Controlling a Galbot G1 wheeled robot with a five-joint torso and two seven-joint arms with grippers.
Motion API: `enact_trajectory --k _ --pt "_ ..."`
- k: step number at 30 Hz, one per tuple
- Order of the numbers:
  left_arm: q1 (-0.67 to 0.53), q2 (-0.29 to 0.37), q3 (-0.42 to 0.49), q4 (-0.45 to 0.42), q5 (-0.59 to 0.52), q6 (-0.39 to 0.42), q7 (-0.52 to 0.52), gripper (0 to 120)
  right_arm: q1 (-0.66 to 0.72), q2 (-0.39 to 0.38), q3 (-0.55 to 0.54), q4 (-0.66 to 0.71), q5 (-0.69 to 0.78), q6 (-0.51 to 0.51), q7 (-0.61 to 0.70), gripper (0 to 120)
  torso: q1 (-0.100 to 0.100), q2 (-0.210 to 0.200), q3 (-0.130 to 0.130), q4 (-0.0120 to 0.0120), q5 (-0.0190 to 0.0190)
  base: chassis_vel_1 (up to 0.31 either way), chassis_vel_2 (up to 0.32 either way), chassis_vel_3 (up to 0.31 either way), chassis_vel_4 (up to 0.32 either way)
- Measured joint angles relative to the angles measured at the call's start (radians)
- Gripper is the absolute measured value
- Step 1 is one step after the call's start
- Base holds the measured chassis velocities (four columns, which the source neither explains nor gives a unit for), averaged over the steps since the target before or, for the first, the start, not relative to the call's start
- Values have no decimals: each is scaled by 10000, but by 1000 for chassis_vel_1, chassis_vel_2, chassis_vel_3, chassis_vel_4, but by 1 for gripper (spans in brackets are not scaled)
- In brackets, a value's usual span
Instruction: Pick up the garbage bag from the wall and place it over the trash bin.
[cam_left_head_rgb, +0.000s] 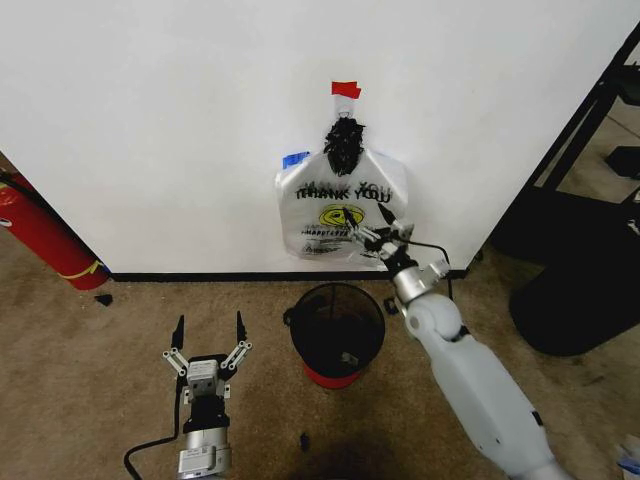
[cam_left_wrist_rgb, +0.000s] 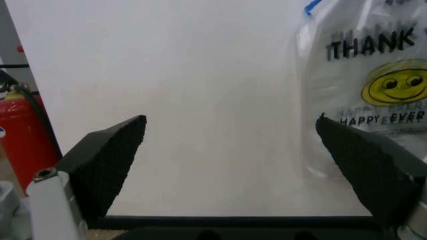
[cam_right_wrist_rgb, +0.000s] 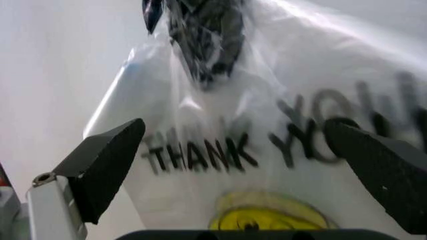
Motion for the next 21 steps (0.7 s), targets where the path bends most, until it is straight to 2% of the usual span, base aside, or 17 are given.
enact_trajectory --k 13,17,21 --pt "195 -31 -58 -90 0 -127 27 100 854 450 -296 -588 15 18 -1 99 -1 0 0 -2 -1 0 0 0 0" --pt "238 -25 -19 -99 12 -134 56 100 970 511 -352 -666 4 20 -6 92 -1 0 0 0 -1 0 0 0 0" --pt "251 -48 6 -99 64 -168 69 100 1042 501 -416 -667 56 18 -5 75 -1 0 0 -1 0 0 0 0 0"
